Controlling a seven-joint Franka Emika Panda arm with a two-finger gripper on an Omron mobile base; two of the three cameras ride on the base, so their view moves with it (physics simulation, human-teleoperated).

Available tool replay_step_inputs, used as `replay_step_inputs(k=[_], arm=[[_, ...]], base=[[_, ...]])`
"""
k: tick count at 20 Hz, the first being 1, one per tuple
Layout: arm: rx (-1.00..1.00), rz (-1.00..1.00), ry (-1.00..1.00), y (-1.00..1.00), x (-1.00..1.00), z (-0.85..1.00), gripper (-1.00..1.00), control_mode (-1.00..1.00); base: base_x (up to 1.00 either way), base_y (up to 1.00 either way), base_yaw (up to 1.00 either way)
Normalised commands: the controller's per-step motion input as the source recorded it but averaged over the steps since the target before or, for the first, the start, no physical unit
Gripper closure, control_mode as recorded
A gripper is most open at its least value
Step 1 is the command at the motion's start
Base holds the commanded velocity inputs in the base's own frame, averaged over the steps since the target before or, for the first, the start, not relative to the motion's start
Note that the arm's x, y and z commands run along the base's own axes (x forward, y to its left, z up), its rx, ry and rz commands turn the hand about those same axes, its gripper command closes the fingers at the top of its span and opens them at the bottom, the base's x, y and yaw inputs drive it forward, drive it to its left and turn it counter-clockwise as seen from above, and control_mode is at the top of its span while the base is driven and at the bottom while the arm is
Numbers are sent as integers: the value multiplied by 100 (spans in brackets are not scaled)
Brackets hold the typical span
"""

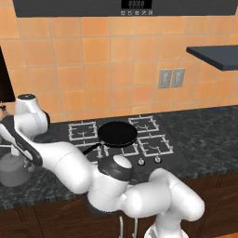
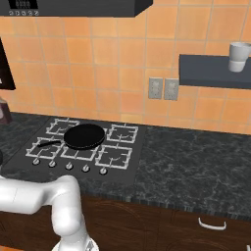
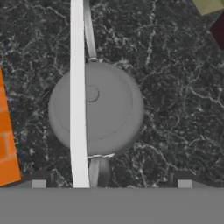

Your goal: Pick the kettle from the counter and place it on a stove burner. Then turn the burner on.

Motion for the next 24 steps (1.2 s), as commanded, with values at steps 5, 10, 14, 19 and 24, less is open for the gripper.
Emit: replay_step_inputs(k=[5, 10, 14, 19, 24], arm=[[3, 0, 0, 4, 15, -7, -100, -100], [1, 0, 1, 7, -2, 0, -100, -100], [0, 0, 0, 11, -3, 0, -100, -100], [0, 1, 0, 13, -6, -5, -100, -100], [0, 0, 0, 6, 0, -20, -100, -100]], base=[[0, 0, 0], [0, 0, 0], [0, 0, 0], [0, 0, 0], [0, 0, 0]])
